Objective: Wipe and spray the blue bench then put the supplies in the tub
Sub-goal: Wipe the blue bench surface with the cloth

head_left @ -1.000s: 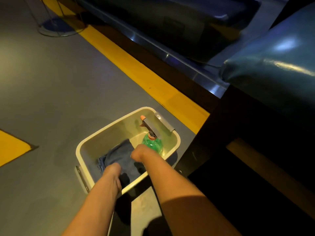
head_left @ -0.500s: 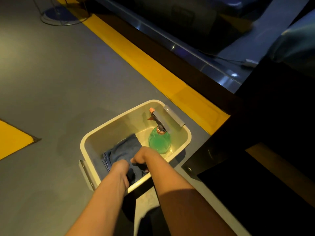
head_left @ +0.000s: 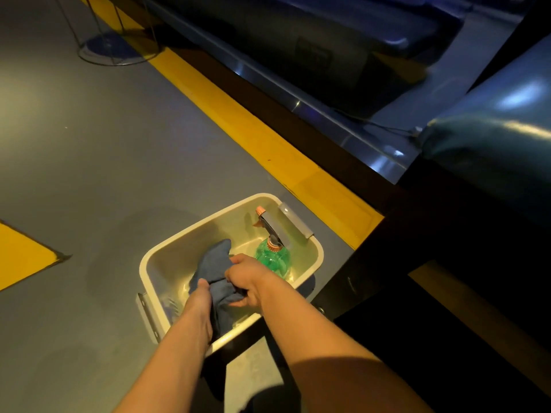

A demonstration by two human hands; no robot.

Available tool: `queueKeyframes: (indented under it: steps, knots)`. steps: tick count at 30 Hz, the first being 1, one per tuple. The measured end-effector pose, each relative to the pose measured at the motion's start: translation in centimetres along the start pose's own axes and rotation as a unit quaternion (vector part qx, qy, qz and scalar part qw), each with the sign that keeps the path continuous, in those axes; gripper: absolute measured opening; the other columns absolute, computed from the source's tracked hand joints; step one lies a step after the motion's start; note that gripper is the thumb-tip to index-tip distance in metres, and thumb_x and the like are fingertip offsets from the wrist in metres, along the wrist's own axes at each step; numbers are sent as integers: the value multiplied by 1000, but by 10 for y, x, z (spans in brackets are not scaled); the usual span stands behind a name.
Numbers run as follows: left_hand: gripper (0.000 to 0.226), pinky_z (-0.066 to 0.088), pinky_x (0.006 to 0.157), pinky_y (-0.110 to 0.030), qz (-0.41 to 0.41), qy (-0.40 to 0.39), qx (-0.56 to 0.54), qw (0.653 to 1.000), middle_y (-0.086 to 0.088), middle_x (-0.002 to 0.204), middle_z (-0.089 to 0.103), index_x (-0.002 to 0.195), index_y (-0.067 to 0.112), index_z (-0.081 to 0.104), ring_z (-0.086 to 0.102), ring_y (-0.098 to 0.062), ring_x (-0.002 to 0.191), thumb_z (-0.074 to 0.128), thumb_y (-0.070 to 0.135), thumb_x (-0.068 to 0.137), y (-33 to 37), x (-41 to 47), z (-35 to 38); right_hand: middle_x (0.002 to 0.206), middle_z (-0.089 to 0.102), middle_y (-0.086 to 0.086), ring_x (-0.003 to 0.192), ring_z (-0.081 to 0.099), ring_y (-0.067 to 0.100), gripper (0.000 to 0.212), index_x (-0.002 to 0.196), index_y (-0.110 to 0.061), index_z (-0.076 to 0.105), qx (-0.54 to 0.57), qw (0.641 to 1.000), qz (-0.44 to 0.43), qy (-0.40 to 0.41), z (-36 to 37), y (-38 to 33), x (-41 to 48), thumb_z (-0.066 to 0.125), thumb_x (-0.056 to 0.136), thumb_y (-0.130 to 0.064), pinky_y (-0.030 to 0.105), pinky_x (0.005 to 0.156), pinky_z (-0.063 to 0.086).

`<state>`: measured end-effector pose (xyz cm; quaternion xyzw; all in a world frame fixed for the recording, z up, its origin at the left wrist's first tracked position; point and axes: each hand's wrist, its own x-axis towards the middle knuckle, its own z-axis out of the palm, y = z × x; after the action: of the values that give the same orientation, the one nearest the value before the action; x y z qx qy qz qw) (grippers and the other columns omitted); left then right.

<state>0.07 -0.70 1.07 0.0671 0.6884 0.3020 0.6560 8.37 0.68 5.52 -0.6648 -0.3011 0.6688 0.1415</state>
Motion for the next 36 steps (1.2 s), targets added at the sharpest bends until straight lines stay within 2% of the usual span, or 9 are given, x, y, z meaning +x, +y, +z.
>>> queueKeyframes:
  steps: [7, 10, 14, 16, 18, 21, 26, 31, 36]
  knots:
    - [48, 47, 54, -29, 43, -112, 81, 990, -16, 65, 57, 79, 5, 55, 55, -29, 55, 30, 42, 99, 38, -117, 0, 83, 51, 7, 91, 52, 25, 36, 125, -11, 44, -8, 988, -145, 51, -11, -30, -96, 40, 90, -4, 40, 79, 47]
    - [49, 30, 65, -39, 146, -135, 226, 953, -20, 67, 41, 66, -4, 50, 35, -29, 59, 28, 20, 102, 52, -176, 12, 121, 55, 14, 112, 53, 30, 52, 141, -18, 31, -68, 970, -213, 92, -20, -48, -160, 42, 91, -6, 37, 93, 44]
    - [54, 38, 69, -32, 183, -13, 210, 960, -30, 104, 58, 122, -9, 52, 67, -29, 89, 32, 36, 100, 96, -240, 45, 142, 43, 14, 124, 47, 36, 72, 147, -39, 6, -101, 931, -322, 142, -38, -76, -247, 43, 93, -9, 45, 101, 43]
    - [42, 48, 49, -23, 325, -35, 172, 929, -19, 89, 63, 122, 3, 52, 68, -18, 60, 47, 34, 94, 110, -269, 51, 136, 47, 14, 119, 52, 34, 69, 146, -37, 15, -129, 899, -378, 181, -51, -87, -285, 44, 92, -7, 45, 95, 47]
    - [33, 56, 57, -33, 401, -59, 200, 892, -20, 100, 65, 112, 11, 55, 65, -26, 76, 55, 31, 85, 117, -301, 61, 124, 54, 12, 111, 56, 29, 54, 141, -21, 32, -203, 858, -406, 240, -70, -94, -317, 47, 90, -8, 34, 82, 46]
    - [33, 50, 92, -53, 423, -84, 263, 863, -21, 116, 63, 107, 17, 54, 61, -35, 102, 51, 29, 76, 109, -341, 92, 125, 56, 11, 114, 55, 28, 51, 135, -15, 39, -280, 848, -342, 294, -103, -101, -347, 57, 88, -16, 30, 81, 44]
    - [35, 40, 82, -34, 469, -64, 389, 790, -16, 128, 56, 127, 11, 47, 53, -31, 108, 41, 27, 96, 73, -372, 128, 129, 57, 14, 116, 54, 33, 35, 128, -17, 51, -399, 806, -259, 352, -153, -82, -372, 46, 94, -16, 30, 76, 37]
    - [49, 33, 103, -39, 520, -4, 479, 707, -12, 144, 46, 143, 18, 35, 41, -33, 131, 32, 38, 98, 55, -381, 133, 153, 28, 12, 135, 30, 34, 48, 132, -8, 48, -469, 769, -169, 400, -179, -58, -369, 33, 98, -39, 40, 101, 33]
    - [40, 37, 108, -40, 531, -46, 296, 793, -10, 141, 50, 136, 24, 47, 47, -29, 128, 35, 21, 98, 63, -359, 122, 161, 9, 1, 149, 3, 23, 69, 150, -32, 5, -536, 718, -360, 261, -165, -41, -355, 37, 93, -53, 49, 120, 6]
